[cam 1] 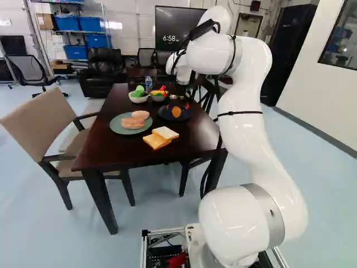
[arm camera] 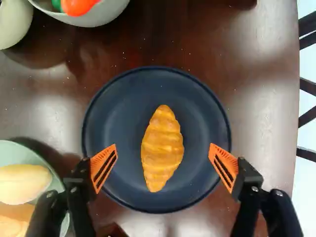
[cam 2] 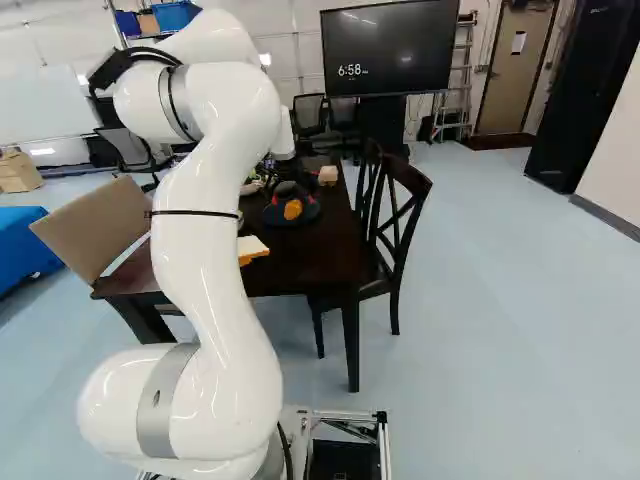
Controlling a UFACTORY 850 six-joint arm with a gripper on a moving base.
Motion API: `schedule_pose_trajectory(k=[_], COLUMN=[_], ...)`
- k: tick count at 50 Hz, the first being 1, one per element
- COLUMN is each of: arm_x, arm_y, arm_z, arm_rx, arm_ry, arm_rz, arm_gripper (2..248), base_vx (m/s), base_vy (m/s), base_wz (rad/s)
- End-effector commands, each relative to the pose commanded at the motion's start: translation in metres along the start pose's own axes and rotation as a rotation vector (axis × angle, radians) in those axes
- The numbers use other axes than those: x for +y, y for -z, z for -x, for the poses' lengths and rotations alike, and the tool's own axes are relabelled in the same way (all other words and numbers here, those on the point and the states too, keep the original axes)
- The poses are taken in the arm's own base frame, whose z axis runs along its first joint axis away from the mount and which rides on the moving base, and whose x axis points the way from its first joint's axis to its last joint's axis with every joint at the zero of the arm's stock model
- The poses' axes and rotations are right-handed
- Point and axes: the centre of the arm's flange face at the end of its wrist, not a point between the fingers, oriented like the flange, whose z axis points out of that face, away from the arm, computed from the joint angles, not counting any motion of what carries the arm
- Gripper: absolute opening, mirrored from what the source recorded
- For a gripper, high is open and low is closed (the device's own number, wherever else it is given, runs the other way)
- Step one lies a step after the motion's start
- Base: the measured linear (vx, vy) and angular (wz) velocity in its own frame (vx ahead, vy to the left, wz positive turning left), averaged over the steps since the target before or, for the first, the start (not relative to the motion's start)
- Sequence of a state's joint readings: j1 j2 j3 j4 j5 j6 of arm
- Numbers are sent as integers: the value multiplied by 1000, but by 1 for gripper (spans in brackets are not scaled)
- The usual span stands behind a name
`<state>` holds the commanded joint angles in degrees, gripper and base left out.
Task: Move the croissant to the empty plate
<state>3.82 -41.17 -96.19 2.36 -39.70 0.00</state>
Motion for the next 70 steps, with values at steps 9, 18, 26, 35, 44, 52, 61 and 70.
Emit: schedule_pose_trajectory(k=[9, 18, 26, 35, 44, 52, 61, 70], arm_x=[0, 0, 0, -1, -1, -1, -2, -2], arm_y=[0, 0, 8, 21, 35, 47, 62, 76], arm_z=[0, 0, 0, 0, 0, 1, 5, 11], arm_rx=[0, 0, 10, 25, 42, 51, 54, 58], arm_ry=[0, 0, 0, 1, 1, 2, 2, 3], arm_rz=[0, 0, 0, -1, -1, -2, -2, -3], arm_gripper=[247, 247, 247, 247, 247, 247, 247, 247], base_vx=[0, 0, 0, 0, 0, 0, 0, 0], base_vy=[0, 0, 0, 0, 0, 0, 0, 0], base_wz=[0, 0, 0, 0, 0, 0, 0, 0])
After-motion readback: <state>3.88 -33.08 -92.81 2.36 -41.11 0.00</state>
